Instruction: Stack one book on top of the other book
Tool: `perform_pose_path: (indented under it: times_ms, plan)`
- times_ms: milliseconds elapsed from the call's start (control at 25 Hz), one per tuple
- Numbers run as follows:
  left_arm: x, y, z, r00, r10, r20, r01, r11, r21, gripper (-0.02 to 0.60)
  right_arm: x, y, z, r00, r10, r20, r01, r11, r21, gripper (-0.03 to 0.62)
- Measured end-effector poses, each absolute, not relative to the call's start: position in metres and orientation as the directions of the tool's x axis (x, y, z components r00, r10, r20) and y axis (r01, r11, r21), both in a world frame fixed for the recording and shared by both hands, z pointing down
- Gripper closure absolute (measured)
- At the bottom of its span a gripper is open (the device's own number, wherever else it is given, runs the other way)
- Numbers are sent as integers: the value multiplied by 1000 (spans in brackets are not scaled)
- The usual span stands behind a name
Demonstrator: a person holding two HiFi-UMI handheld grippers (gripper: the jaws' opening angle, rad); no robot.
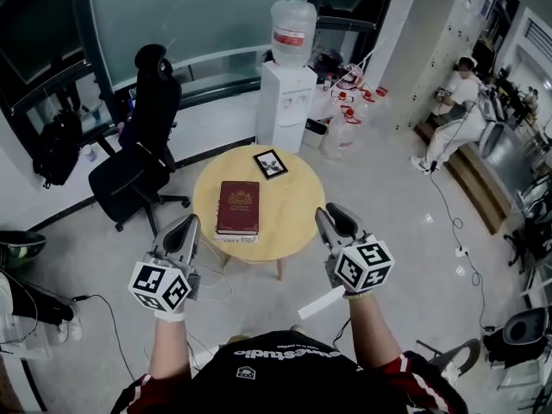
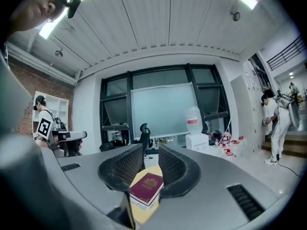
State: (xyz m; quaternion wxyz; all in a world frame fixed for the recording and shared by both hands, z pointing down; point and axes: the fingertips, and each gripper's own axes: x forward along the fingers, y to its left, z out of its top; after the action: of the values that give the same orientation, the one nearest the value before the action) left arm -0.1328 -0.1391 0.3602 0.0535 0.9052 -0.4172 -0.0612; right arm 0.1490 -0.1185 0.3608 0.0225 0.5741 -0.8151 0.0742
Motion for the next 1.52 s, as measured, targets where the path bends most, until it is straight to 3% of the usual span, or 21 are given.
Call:
perform_pose_path:
  times_ms: [760, 1520]
  plan:
    - [-36, -123, 313, 677, -731, -86, -720, -682, 124, 565, 216, -102, 313, -327, -941, 83, -944, 323, -64, 565]
    - [-27, -122, 332, 647, -760, -53, -747, -647, 154, 565, 223, -98, 311, -354, -933, 64, -935, 351, -53, 566]
